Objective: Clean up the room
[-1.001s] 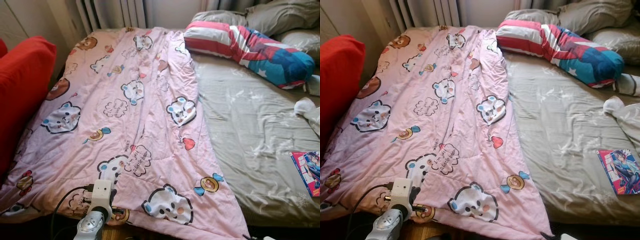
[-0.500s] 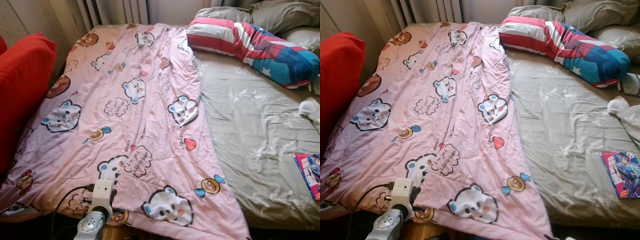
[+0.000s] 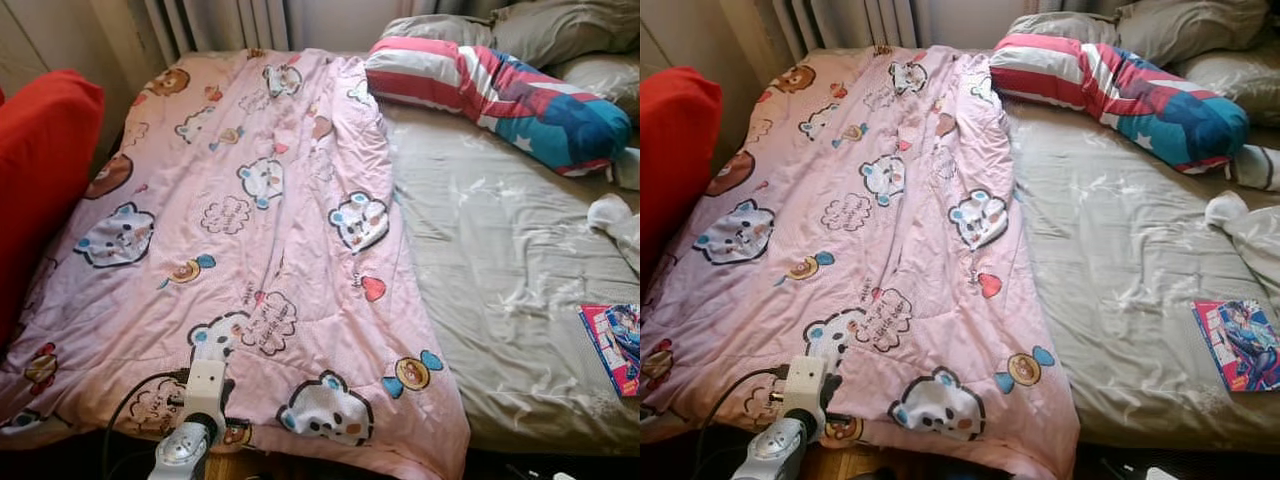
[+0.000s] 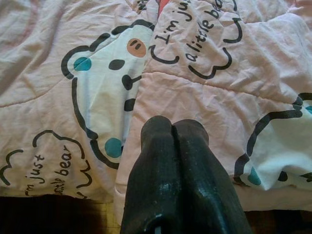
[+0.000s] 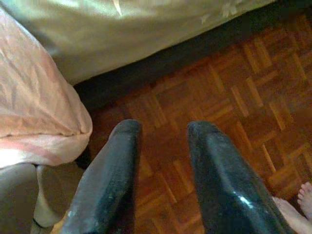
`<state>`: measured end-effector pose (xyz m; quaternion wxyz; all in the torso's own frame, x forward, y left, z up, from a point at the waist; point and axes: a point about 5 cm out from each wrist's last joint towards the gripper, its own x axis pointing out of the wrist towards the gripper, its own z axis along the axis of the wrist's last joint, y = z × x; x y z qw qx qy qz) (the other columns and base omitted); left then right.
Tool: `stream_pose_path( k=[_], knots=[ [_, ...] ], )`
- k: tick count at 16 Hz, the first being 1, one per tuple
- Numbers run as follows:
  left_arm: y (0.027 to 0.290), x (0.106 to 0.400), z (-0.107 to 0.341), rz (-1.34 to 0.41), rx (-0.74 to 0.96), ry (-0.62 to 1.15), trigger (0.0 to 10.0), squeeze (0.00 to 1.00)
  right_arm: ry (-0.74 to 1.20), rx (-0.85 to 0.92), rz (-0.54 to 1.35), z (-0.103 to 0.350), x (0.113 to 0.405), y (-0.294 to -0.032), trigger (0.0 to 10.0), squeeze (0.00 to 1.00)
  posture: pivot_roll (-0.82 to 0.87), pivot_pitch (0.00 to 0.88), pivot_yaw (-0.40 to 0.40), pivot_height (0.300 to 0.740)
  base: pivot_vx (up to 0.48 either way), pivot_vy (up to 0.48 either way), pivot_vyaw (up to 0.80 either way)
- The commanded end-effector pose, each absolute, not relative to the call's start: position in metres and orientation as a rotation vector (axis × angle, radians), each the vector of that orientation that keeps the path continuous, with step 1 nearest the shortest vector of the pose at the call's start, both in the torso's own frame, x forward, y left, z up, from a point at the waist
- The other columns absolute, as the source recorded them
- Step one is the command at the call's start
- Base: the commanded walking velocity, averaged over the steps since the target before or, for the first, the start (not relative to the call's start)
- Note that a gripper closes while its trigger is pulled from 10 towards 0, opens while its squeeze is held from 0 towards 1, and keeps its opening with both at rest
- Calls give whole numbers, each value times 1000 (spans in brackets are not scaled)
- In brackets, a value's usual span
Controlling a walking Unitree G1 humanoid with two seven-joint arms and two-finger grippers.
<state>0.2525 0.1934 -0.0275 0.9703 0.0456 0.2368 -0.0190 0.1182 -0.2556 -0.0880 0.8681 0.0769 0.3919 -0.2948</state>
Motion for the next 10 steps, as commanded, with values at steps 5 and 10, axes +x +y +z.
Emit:
stream_pose_path(
  k=[5,10],
  knots=[
    [200,237,-41,-29,107,571,10000,0,596,67,-452,-64,171,-244,10000,0,63,177,22,740,0,0,0],
    [202,227,-50,-16,93,654,10000,0,675,57,-376,-69,176,-233,10000,0,47,135,26,740,0,0,0]
  ],
)
